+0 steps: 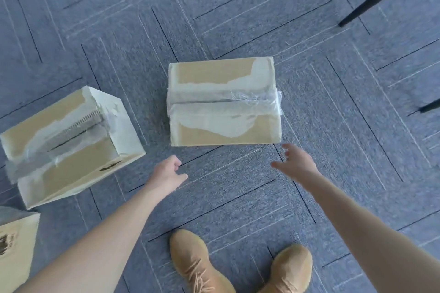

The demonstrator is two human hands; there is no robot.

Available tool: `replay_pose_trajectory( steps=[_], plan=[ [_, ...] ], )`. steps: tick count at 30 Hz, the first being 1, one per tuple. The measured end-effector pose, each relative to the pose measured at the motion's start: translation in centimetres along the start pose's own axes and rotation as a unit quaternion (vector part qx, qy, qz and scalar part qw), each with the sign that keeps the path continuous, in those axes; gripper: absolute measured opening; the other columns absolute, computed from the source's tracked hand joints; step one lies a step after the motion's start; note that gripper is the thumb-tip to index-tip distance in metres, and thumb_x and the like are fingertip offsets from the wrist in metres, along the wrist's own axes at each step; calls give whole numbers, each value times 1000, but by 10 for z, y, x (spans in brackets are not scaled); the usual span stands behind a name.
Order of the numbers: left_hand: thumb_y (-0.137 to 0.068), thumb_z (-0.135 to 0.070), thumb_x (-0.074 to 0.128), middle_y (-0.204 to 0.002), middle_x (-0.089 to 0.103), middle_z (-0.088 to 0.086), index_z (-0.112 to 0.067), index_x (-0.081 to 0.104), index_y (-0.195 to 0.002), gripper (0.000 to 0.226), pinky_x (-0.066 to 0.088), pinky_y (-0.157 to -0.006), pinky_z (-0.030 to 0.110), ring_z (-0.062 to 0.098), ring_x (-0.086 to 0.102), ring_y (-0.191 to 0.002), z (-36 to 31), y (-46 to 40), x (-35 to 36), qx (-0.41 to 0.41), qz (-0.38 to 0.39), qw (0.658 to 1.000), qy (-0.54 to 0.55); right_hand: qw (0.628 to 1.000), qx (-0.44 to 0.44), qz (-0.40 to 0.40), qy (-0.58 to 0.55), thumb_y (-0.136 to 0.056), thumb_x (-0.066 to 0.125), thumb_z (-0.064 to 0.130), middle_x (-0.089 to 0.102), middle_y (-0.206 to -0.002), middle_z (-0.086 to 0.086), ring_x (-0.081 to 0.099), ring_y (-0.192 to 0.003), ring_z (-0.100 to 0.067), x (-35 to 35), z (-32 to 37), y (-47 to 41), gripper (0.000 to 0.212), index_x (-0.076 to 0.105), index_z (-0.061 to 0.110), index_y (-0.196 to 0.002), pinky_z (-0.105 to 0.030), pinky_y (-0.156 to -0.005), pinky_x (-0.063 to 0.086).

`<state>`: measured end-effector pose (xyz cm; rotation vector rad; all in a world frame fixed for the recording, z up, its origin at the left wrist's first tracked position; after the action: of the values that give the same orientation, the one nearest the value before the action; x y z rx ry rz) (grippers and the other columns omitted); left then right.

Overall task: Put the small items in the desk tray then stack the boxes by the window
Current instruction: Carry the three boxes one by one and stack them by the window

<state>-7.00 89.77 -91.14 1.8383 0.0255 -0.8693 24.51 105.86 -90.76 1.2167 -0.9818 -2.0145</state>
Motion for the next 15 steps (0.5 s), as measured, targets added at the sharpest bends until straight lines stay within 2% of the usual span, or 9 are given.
replay_pose_trajectory(
  steps=[3,7,9,13,15],
  plan=[
    [-83,-27,78,-140,54,7,-13,44,-140,68,46,-104,40,23,57,-121,5,-32,9,-6,-33,999,39,999,-1,-21,-25,-81,80,30,55,-141,-9,56,-126,-25,9,-9,-30,84,37,14,-150,-43,-104,48],
    [-76,-30,85,-157,37,4,-13,24,-154,100,36,-112,40,20,46,-137,9,-61,23,-46,-28,978,201,998,-36,-31,-30,-76,83,31,57,-138,-6,53,-127,-25,25,-10,-57,86,38,16,-148,-44,-107,44],
    [-75,-26,85,-159,34,6,-7,22,-154,102,31,-115,39,19,41,-141,11,-72,29,-65,-25,960,270,997,-46,-28,-52,-74,85,31,58,-138,-4,53,-128,-25,34,-9,-67,91,36,18,-150,-44,-108,41],
    [-73,-31,87,-147,51,7,-3,40,-146,91,31,-114,40,24,48,-135,14,-87,35,-102,-36,945,308,969,-76,-24,-234,-64,90,16,63,-130,10,54,-125,-18,37,-8,-82,106,32,36,-150,-47,-107,38],
    [-68,-35,89,-137,61,5,-5,51,-137,85,32,-114,41,24,54,-129,15,-90,33,-115,-53,943,309,957,-84,-23,-277,-60,91,12,66,-123,11,57,-120,-15,34,-6,-85,107,35,35,-148,-43,-104,42]
  ],
)
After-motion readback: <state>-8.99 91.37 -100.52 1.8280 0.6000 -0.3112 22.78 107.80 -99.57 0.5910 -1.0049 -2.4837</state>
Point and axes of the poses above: each hand's wrist, its own y-axis away from the middle knuckle, its own x-axis out of the palm, z = x × y, the point moved 8 cm from there along -y, towards the middle knuckle
